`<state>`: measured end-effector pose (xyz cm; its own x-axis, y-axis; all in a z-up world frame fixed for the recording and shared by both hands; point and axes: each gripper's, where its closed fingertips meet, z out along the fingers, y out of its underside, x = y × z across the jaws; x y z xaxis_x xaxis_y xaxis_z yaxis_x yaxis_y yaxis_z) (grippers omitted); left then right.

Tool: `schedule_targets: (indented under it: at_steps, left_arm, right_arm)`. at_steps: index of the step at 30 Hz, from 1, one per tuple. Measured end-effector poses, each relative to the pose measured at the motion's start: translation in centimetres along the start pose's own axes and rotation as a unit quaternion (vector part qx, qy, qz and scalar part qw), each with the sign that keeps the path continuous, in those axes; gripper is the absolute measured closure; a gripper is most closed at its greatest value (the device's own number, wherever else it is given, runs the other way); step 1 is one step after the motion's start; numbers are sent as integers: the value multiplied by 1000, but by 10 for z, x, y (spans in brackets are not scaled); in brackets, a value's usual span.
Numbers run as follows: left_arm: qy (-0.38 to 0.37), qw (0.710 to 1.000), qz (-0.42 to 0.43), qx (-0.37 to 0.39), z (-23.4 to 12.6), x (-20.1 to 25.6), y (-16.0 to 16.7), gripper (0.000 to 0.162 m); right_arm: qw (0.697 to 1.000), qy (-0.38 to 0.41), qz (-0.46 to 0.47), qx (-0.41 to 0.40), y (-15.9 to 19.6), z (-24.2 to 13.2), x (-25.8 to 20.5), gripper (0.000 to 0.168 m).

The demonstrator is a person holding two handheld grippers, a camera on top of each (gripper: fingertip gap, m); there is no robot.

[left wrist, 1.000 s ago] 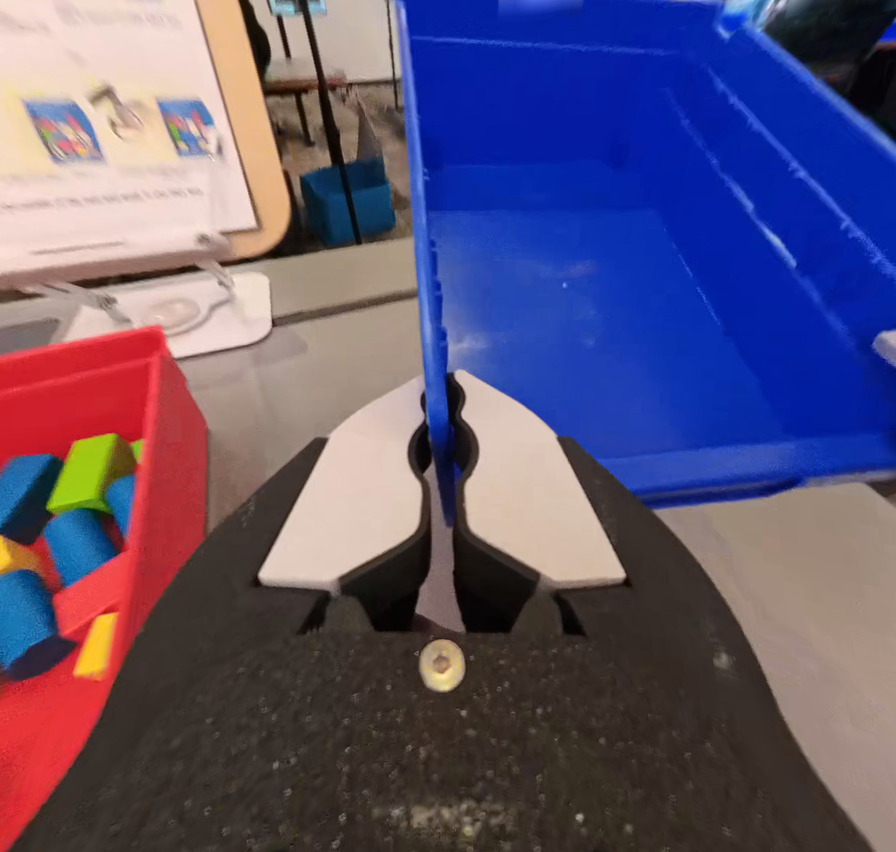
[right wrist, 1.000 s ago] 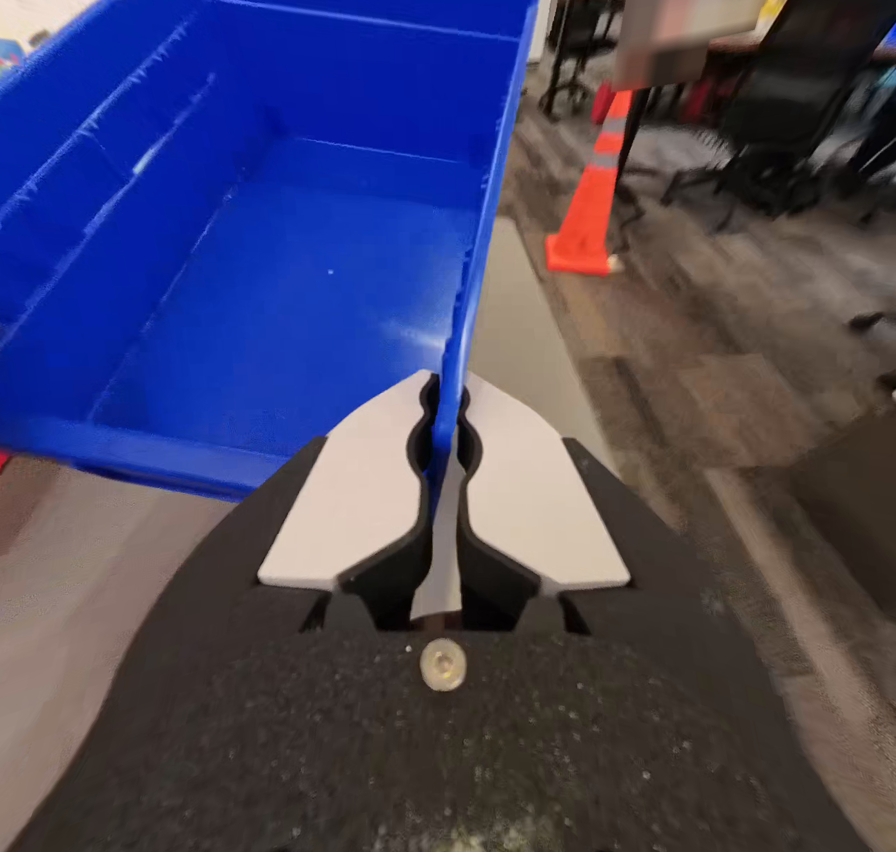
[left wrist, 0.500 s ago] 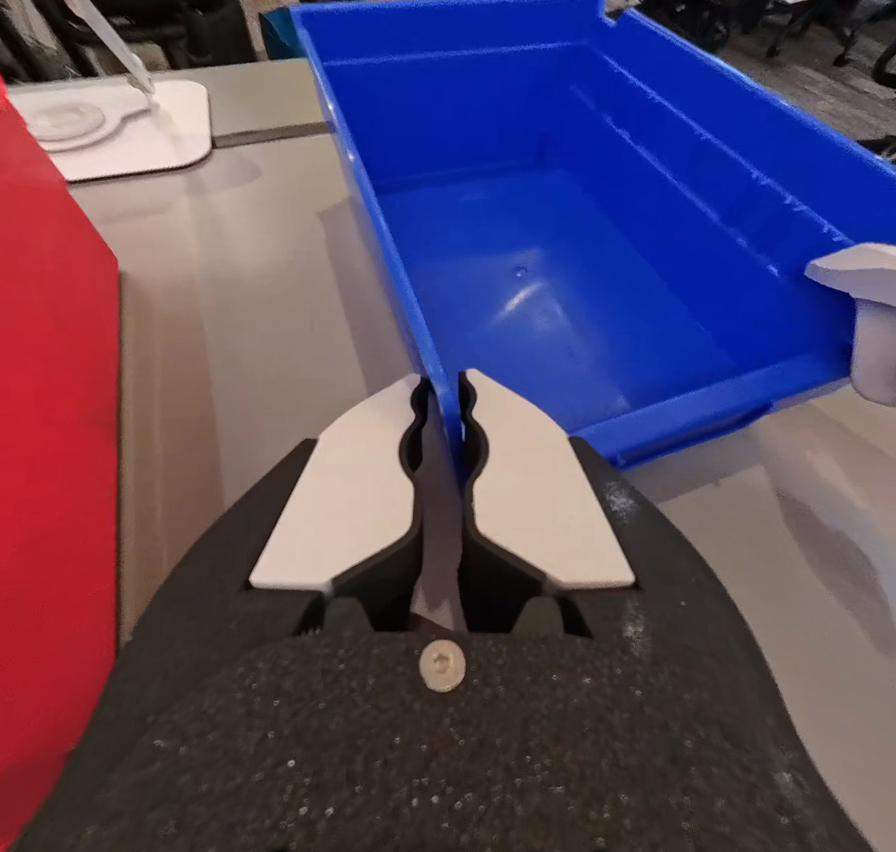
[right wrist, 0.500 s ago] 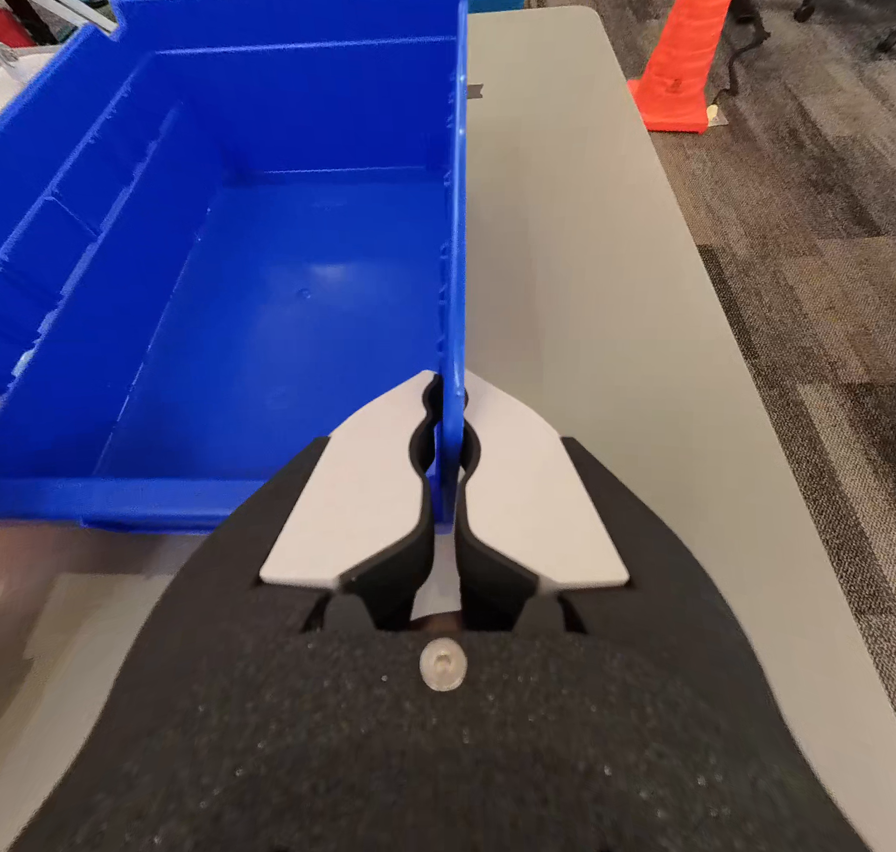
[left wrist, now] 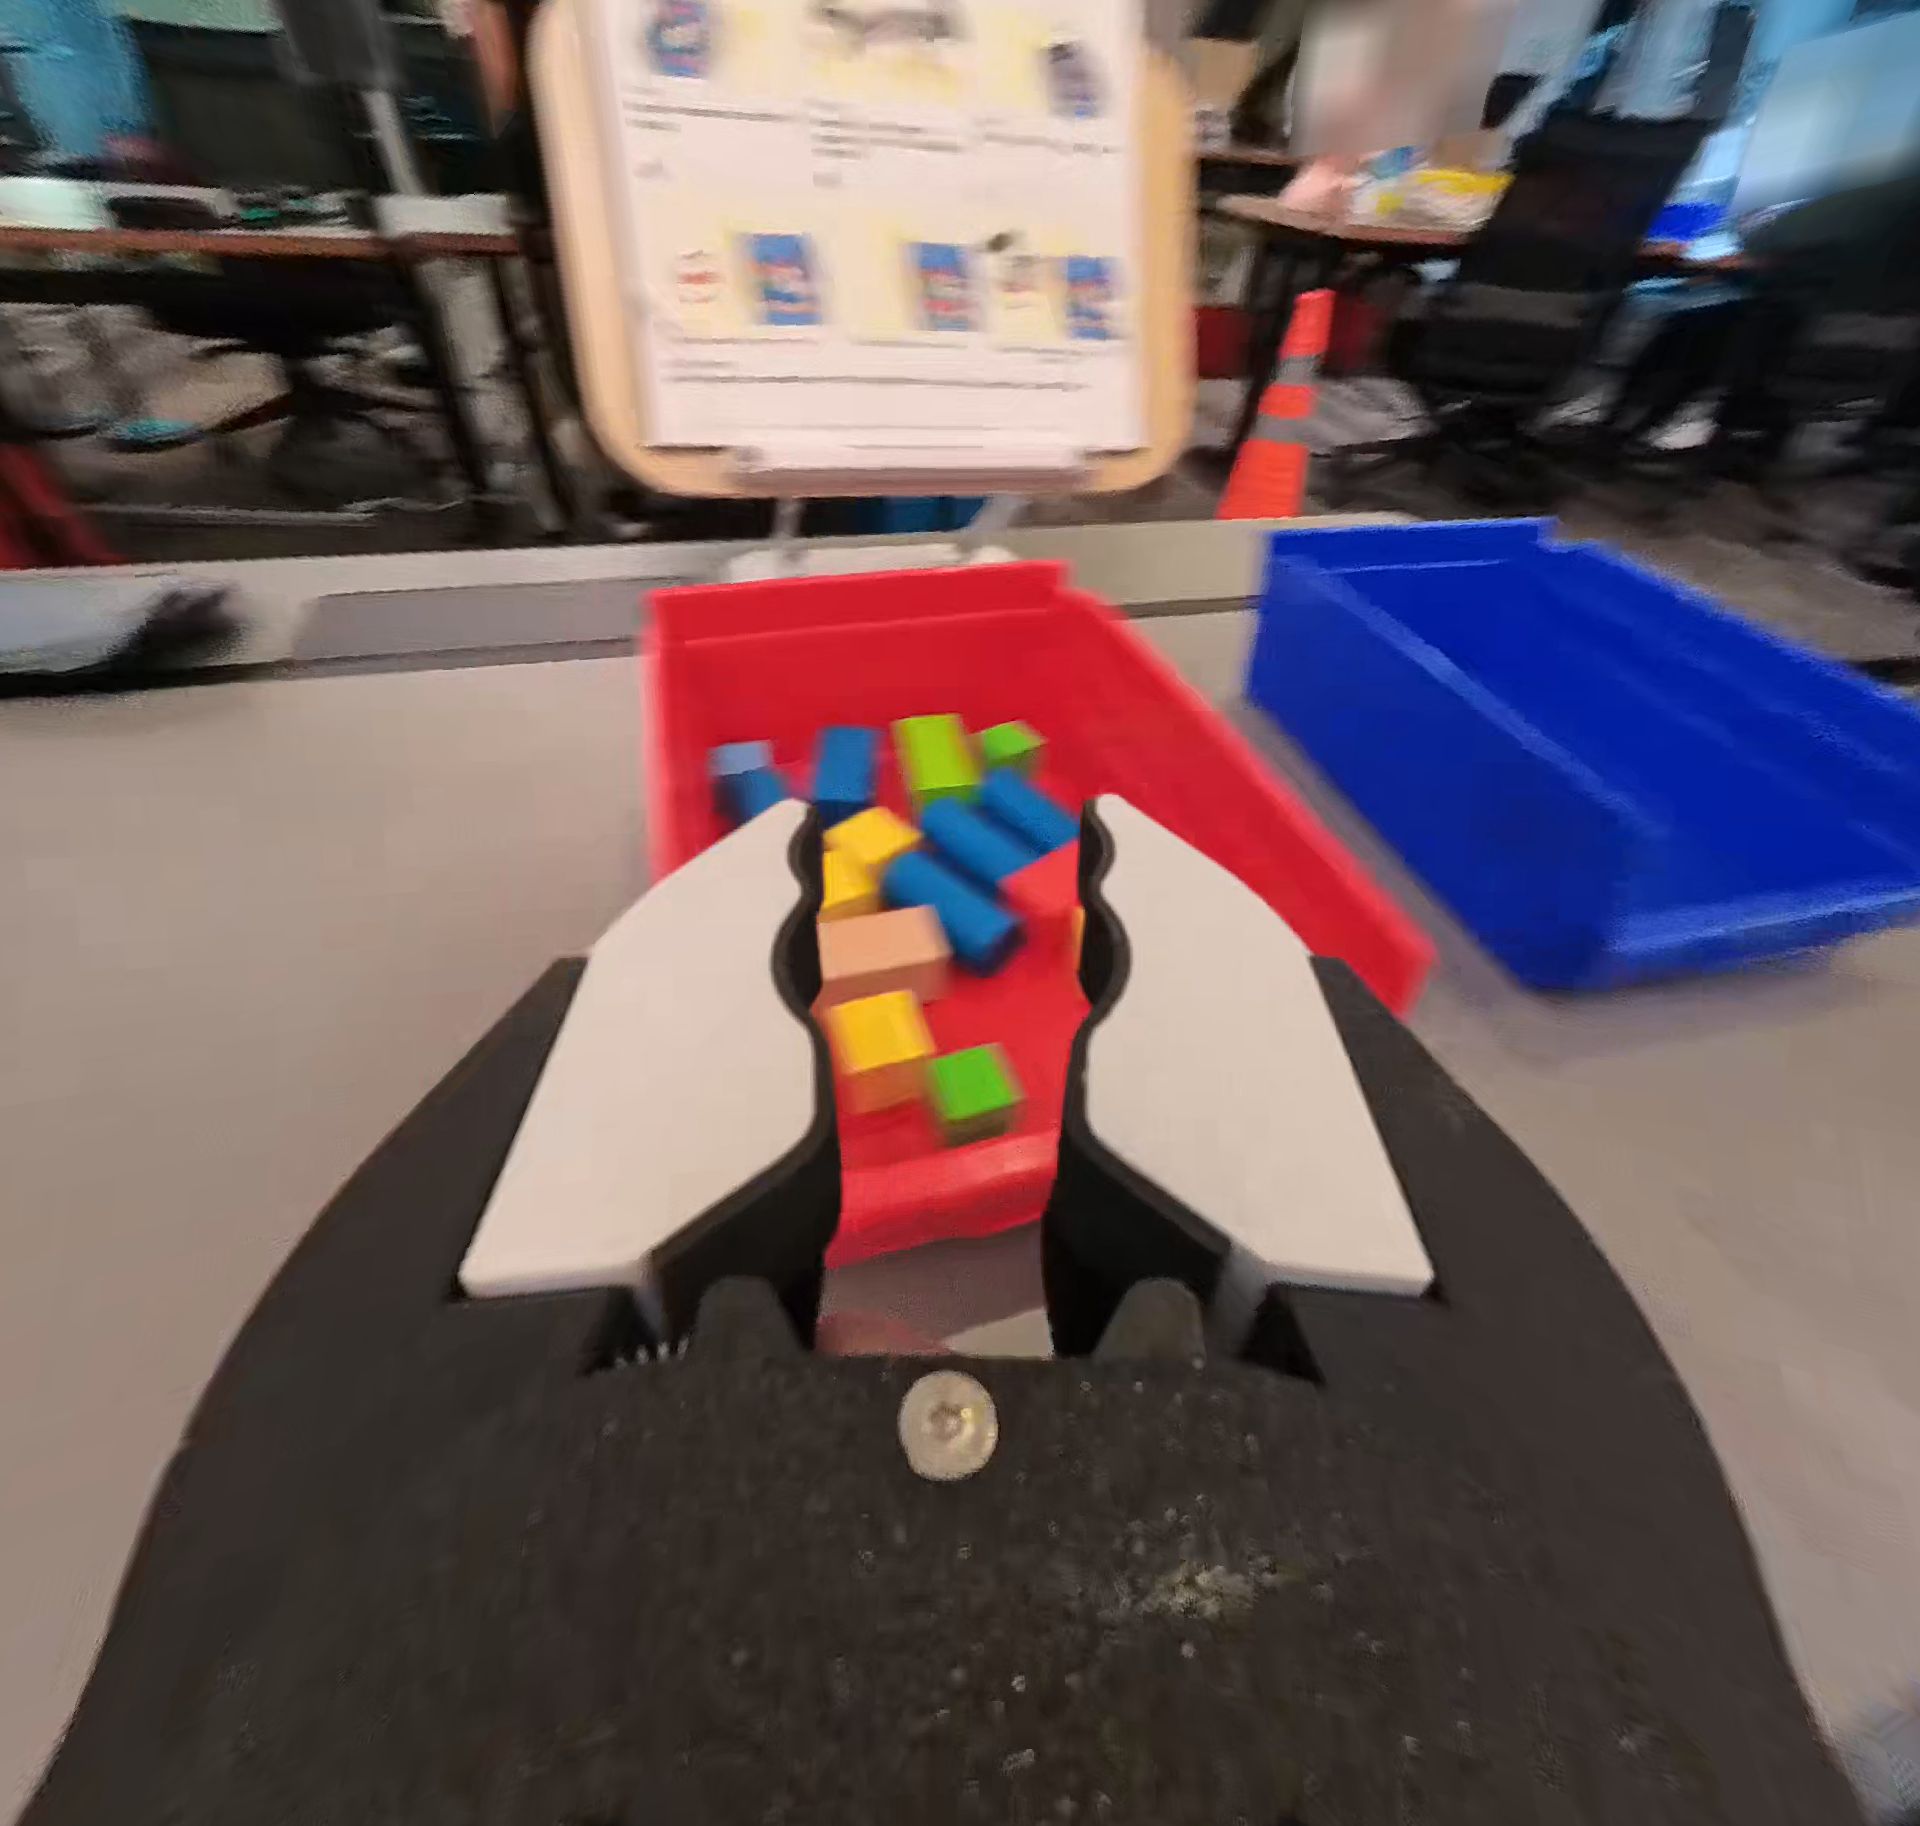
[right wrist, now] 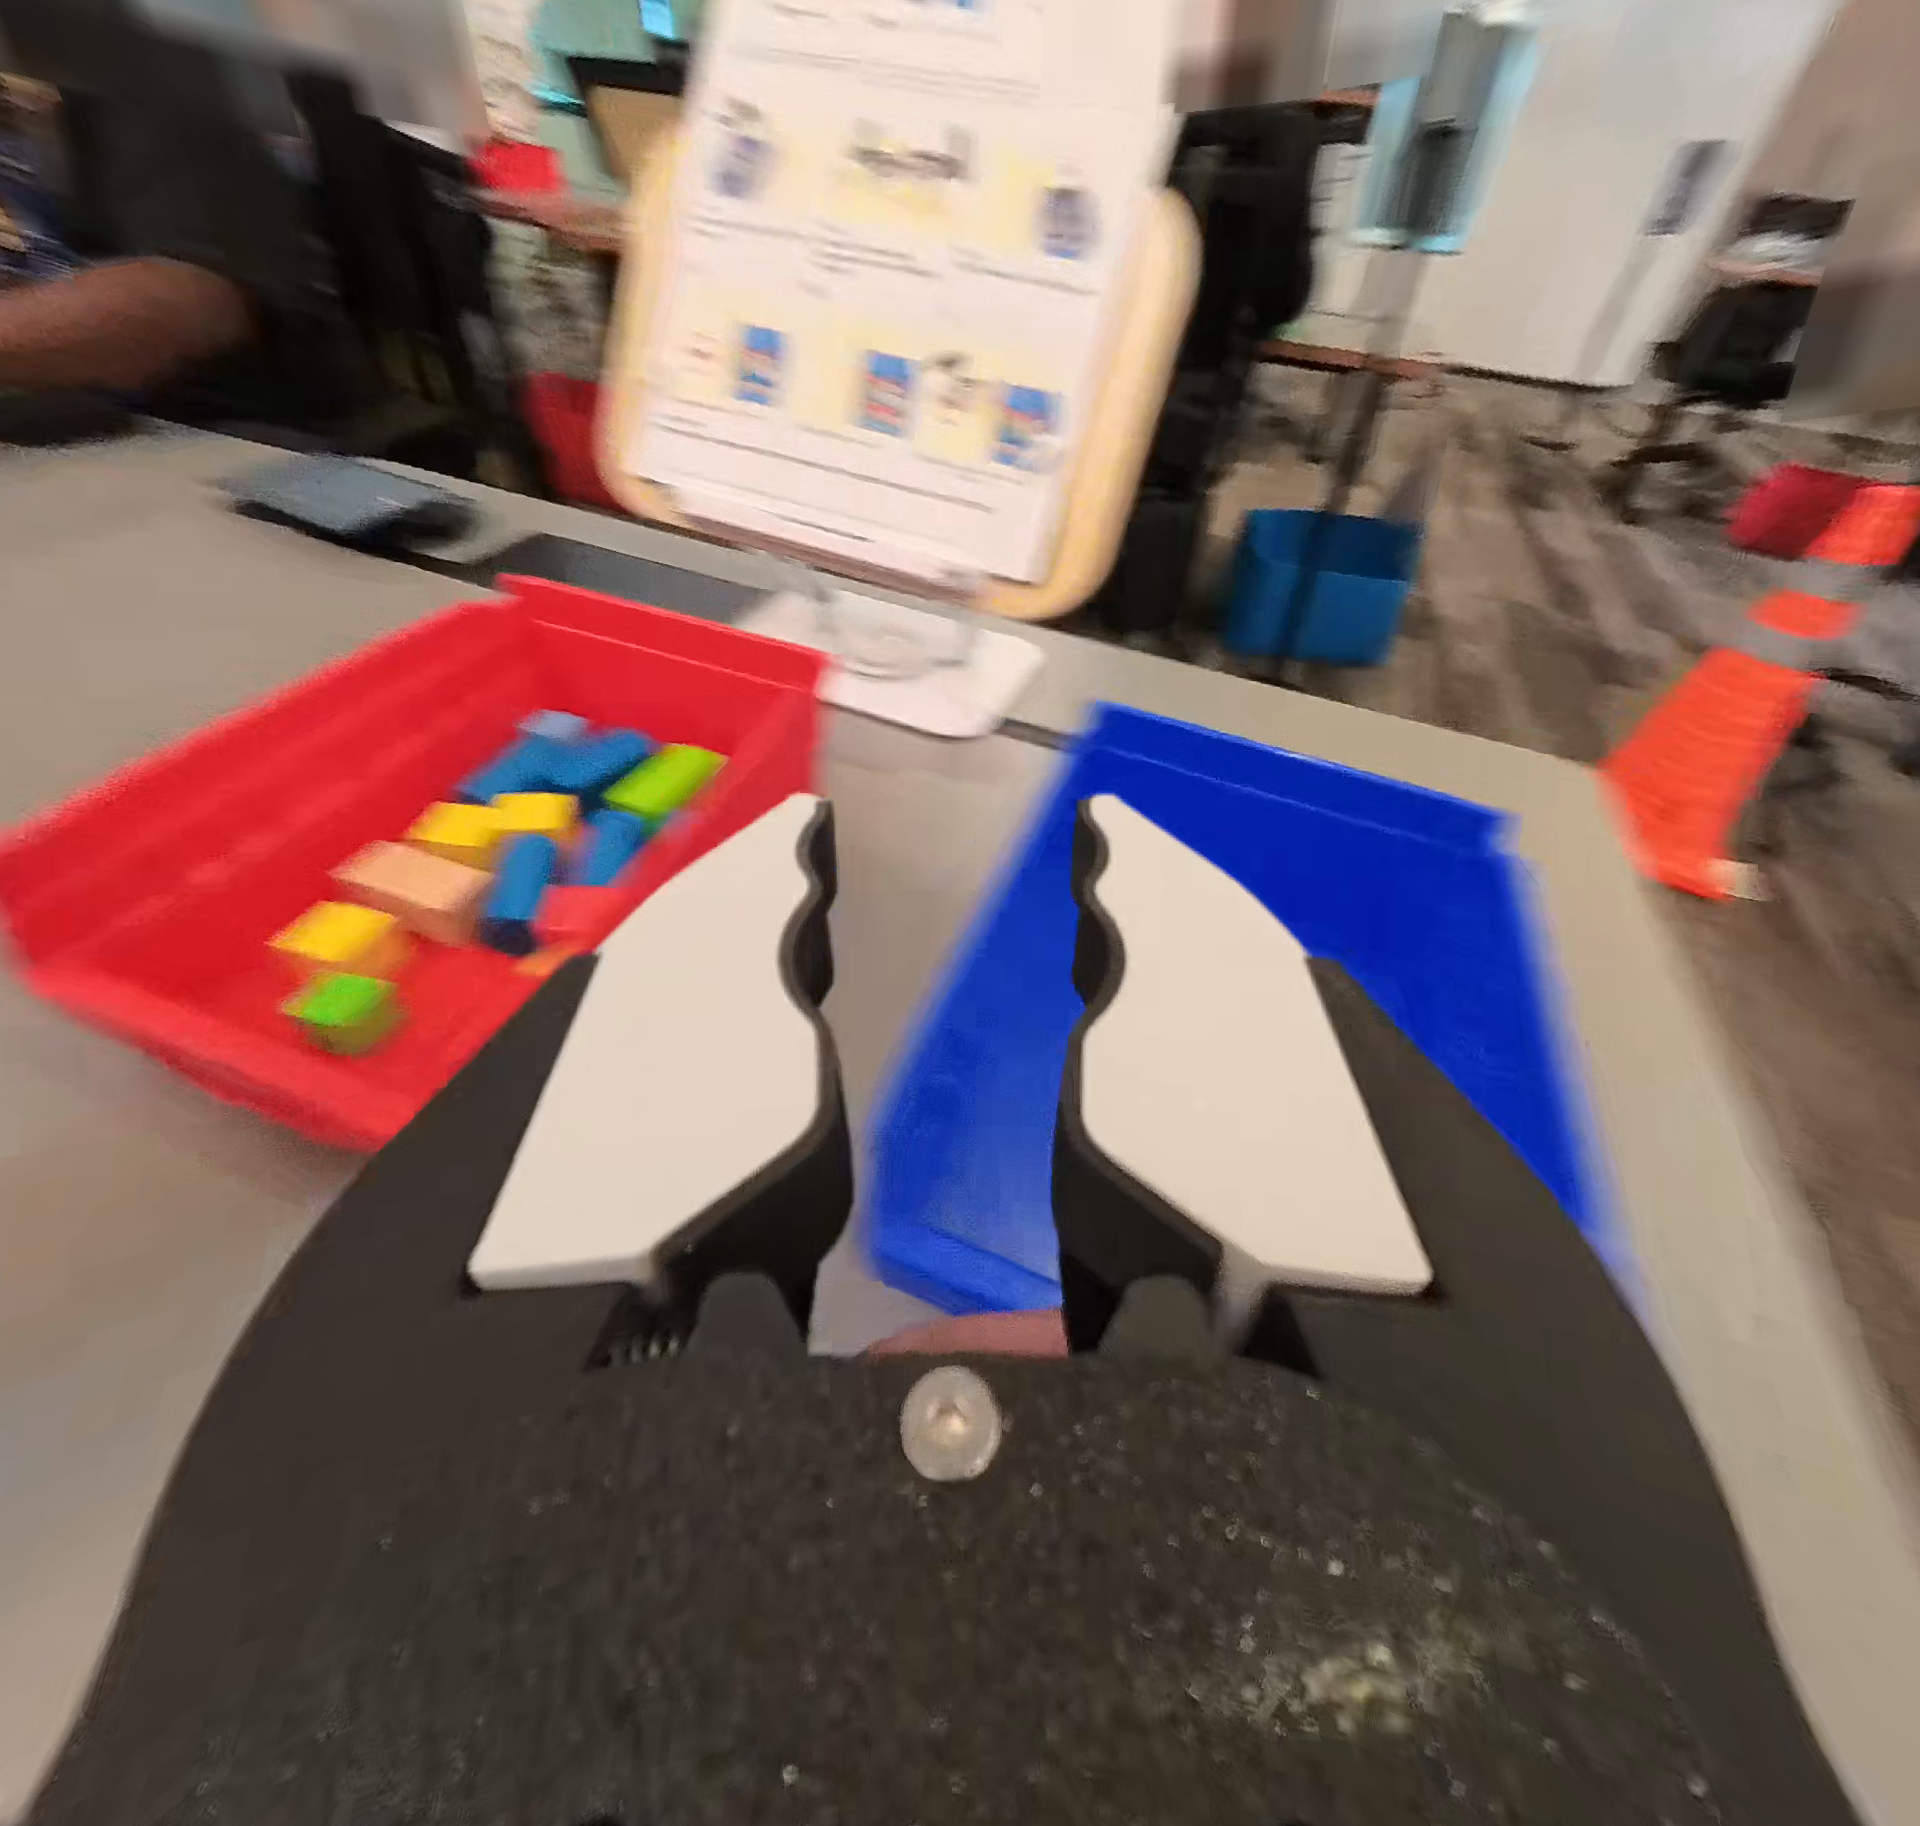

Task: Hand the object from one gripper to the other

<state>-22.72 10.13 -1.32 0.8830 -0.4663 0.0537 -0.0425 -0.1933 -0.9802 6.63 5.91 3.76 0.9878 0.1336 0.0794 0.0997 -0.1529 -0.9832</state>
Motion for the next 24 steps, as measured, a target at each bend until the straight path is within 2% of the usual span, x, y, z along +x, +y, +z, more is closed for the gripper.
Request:
schedule_targets:
  at_steps: [1, 2, 4, 5, 7, 8, 9, 10, 12, 14, 19, 24]
  left_arm:
    - [-14, 1000, 0, -24, 3, -20, 9, 113]
    - [-17, 998, -9, -55, 8, -35, 21, 105]
    - [5, 993, -47, -105, 19, -45, 47, 93]
    - [20, 991, -71, -116, 24, -45, 58, 93]
    - [35, 987, -90, -131, 38, -40, 76, 96]
    - [24, 986, -78, -144, 45, -41, 87, 99]
    - [5, 986, -62, -155, 52, -45, 96, 105]
    - [-11, 986, -54, -157, 58, -48, 102, 121]
    - [-35, 986, -79, -140, 65, -57, 102, 142]
    - [-45, 986, -73, -142, 66, -65, 101, 156]
    - [-57, 987, -79, -125, 57, -79, 91, 158]
    - [-114, 987, -70, -89, 37, -142, 48, 159]
  right_arm:
    - [999, -37, 19, -1, 3, 14, -35, 123]
    - [997, -59, 46, -12, 13, 29, -65, 114]
    - [990, -69, 104, -64, 49, 57, -113, 99]
    - [987, -56, 122, -91, 70, 67, -130, 97]
    - [984, 24, 119, -132, 109, 81, -139, 100]
    - [981, 68, 108, -148, 125, 85, -137, 111]
    - [977, 96, 94, -163, 138, 90, -136, 120]
    - [975, 104, 86, -178, 148, 94, -138, 125]
    - [976, 93, 109, -164, 145, 99, -143, 162]
    - [976, 86, 103, -171, 144, 98, -144, 164]
    - [977, 103, 96, -158, 138, 92, -160, 164]
    - [985, 73, 97, -123, 98, 115, -212, 163]
